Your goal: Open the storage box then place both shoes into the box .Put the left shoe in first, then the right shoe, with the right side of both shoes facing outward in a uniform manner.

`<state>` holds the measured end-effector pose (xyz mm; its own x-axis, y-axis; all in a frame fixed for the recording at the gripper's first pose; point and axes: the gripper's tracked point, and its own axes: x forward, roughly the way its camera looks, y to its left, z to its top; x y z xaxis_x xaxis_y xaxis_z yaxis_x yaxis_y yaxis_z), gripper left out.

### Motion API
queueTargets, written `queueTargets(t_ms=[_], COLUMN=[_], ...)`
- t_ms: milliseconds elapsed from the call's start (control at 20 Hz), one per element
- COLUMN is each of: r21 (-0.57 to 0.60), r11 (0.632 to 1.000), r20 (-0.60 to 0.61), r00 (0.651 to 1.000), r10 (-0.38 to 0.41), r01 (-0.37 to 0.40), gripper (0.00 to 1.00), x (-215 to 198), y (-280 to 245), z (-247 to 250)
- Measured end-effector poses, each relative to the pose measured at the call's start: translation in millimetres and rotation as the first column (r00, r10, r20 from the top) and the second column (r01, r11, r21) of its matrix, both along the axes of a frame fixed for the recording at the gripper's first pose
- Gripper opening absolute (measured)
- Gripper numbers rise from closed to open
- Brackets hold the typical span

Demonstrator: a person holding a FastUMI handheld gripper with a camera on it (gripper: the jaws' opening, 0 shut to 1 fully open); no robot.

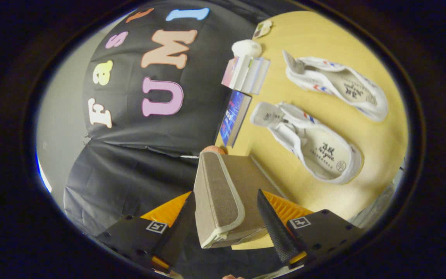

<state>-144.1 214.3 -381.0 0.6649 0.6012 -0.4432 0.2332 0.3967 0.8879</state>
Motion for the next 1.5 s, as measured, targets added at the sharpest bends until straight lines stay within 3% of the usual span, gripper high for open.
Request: queueTargets(t_ms=[300, 450, 800, 1150, 1400, 1450, 1500], r21=[0.2, 0.288, 0.39, 0.341, 0.294, 0.268, 0.269], r11=[0.98, 0.957, 0.921, 0.94, 0.955, 0.962, 0.961], r20=[-0.119, -0.132, -0.156, -0.149, -0.064, -0.051, -0.026], r00=[0.992, 0.991, 0.987, 0.988, 0.996, 0.996, 0.996], r10=[0.031, 0.003, 0.044, 0.043, 0.068, 0.073, 0.08], r01=[-0.007, 0.035, 0.02, 0.01, -0.046, -0.056, -0.07], gripper=[0.98, 0.98, 0.56, 0.09, 0.05, 0.04, 0.02], x=[-15.5, -11.3, -12.2, -9.6, -0.8, -25.2, -9.6], y=[29.7, 28.9, 37.5, 40.4, 41.6, 6.5, 34.1], z=[-22.8, -14.7, -7.5, -24.1, -7.6, 12.6, 11.9])
